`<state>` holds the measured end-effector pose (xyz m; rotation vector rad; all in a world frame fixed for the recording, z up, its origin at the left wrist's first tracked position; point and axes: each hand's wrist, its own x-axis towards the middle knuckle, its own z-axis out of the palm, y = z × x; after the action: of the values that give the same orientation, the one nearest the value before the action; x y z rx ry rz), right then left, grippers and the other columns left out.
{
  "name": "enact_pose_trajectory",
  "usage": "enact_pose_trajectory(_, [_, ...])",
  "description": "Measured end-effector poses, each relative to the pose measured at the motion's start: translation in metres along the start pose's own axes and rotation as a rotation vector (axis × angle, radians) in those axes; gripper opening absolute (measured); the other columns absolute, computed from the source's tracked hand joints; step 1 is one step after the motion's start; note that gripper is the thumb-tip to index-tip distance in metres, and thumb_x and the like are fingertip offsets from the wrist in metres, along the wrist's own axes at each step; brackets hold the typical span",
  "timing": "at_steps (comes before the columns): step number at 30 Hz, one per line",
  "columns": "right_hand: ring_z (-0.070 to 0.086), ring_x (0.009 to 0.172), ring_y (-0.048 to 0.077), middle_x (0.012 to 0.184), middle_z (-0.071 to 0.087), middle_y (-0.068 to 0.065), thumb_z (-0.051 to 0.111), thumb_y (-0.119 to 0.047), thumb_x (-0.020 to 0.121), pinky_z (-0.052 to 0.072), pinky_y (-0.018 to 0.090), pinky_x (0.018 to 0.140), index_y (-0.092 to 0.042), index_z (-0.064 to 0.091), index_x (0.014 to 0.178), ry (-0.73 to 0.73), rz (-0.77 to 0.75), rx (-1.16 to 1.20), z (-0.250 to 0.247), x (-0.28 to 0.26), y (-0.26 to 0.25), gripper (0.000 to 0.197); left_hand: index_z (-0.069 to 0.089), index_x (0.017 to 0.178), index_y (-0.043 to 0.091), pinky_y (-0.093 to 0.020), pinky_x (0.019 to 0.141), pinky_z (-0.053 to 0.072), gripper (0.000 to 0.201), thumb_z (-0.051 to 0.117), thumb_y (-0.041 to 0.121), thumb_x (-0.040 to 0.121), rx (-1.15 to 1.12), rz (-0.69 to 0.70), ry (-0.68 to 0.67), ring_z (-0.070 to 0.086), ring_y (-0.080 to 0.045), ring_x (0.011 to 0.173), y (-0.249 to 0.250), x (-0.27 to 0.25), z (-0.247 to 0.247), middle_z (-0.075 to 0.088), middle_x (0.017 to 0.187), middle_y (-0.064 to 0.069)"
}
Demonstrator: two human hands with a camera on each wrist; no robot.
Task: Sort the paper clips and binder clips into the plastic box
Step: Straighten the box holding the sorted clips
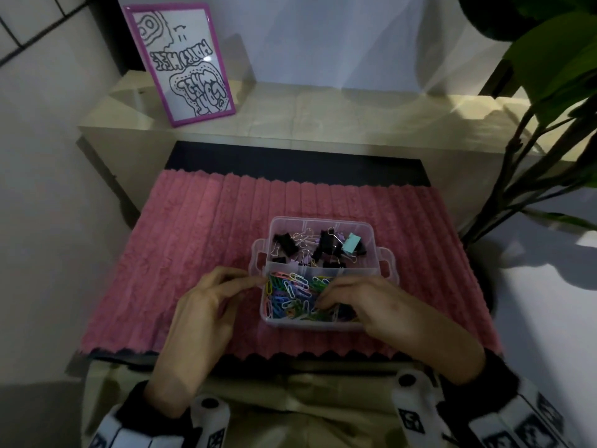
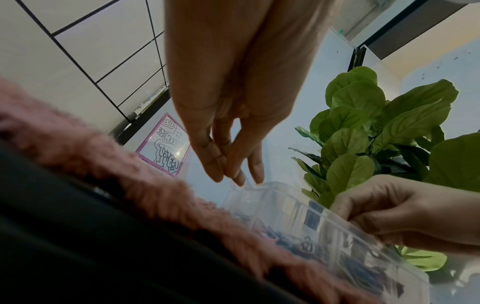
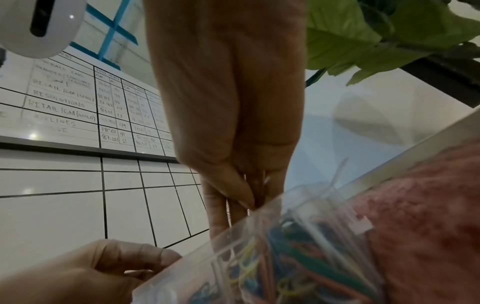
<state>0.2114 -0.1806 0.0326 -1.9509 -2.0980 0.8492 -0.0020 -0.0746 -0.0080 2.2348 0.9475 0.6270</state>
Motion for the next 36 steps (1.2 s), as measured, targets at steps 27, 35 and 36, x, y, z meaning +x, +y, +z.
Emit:
enact_pose_trajectory(27, [0.052, 0.118, 0.030, 0.131, 0.054, 0.008, 0.040, 0.007, 0.071, 0.050, 0.041, 0.093, -0.010, 0.053, 0.127, 0.121, 0.050, -0.200, 0.021, 0.000, -0.015, 0.060, 0.053, 0.111, 0.044, 0.005, 0.079, 0.034, 0.043, 0.050, 0.019, 0.077, -0.054, -0.021, -0.051, 0.053, 0.013, 0.095, 0.007, -0.006, 0.000, 0.059, 0.097, 0.027])
enact_pose_trajectory(35, [0.027, 0.132, 0.021, 0.145, 0.031, 0.003, 0.044, 0.006, 0.081, 0.034, 0.037, 0.106, -0.010, 0.033, 0.139, 0.069, -0.014, -0.164, 0.020, 0.025, -0.042, 0.061, 0.057, 0.104, 0.040, -0.017, 0.079, 0.049, 0.032, 0.067, 0.025, 0.079, -0.181, -0.096, -0.136, 0.063, 0.002, 0.089, 0.013, -0.009, 0.001, 0.065, 0.098, 0.013])
enact_pose_trajectory(36, [0.026, 0.131, 0.022, 0.144, 0.032, 0.003, 0.045, 0.005, 0.082, 0.035, 0.038, 0.105, -0.010, 0.035, 0.138, 0.037, -0.009, -0.170, 0.022, 0.027, -0.044, 0.058, 0.054, 0.104, 0.043, -0.017, 0.077, 0.050, 0.037, 0.070, 0.027, 0.075, -0.208, -0.111, -0.162, 0.064, 0.000, 0.086, 0.013, -0.009, 0.002, 0.064, 0.098, 0.012])
